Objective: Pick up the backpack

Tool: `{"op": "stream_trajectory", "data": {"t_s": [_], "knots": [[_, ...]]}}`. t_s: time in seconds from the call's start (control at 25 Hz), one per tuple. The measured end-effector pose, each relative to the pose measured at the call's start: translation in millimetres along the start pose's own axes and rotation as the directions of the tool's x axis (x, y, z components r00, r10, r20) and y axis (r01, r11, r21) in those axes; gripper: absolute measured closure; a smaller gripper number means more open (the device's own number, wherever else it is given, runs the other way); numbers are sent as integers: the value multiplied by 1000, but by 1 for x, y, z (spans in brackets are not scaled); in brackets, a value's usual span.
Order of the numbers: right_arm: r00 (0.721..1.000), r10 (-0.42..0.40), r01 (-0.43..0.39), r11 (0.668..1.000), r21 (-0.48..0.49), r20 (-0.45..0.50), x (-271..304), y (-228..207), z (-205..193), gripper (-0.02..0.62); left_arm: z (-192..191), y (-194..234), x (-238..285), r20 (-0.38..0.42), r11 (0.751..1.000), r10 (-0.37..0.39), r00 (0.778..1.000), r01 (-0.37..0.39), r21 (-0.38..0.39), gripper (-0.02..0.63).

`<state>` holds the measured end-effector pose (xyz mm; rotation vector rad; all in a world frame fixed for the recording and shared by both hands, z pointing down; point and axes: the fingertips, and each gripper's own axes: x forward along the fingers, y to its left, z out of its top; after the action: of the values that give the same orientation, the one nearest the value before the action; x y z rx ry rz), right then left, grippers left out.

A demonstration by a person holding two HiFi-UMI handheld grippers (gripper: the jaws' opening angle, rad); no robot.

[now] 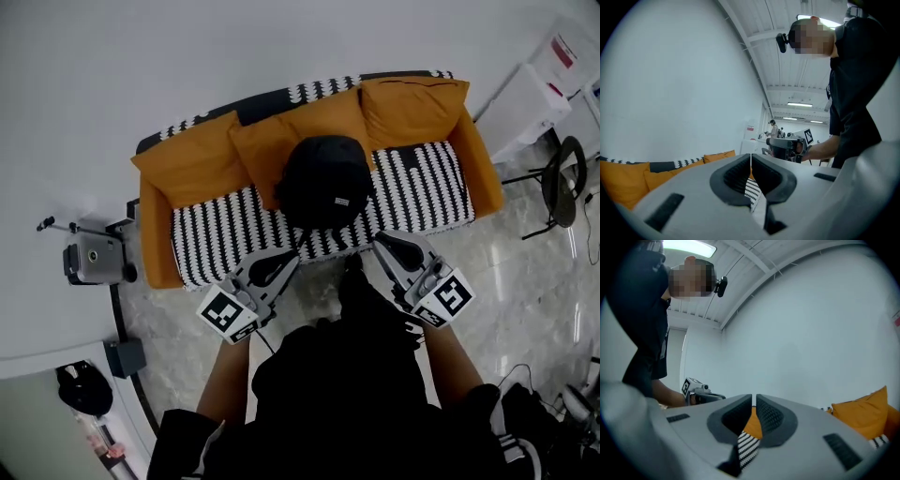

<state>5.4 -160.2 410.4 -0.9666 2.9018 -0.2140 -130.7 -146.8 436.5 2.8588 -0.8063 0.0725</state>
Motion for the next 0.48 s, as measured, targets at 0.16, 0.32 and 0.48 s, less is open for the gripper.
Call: {"op": "stream_trajectory", "data": {"t_s": [0.16, 0.32, 0.48], "knots": [[999, 37, -37, 999, 21, -12, 21, -37, 2, 568, 7, 29, 25, -23, 999, 38, 999, -38, -5, 583], [998, 62, -61, 997, 36, -27, 38, -77, 7, 568, 11, 58, 50, -49, 997, 75, 996, -76, -23, 581], [995, 88, -86, 995, 52, -38, 53, -117, 7, 568, 16, 81, 77, -68, 994, 99, 993, -101, -38, 581]]}}
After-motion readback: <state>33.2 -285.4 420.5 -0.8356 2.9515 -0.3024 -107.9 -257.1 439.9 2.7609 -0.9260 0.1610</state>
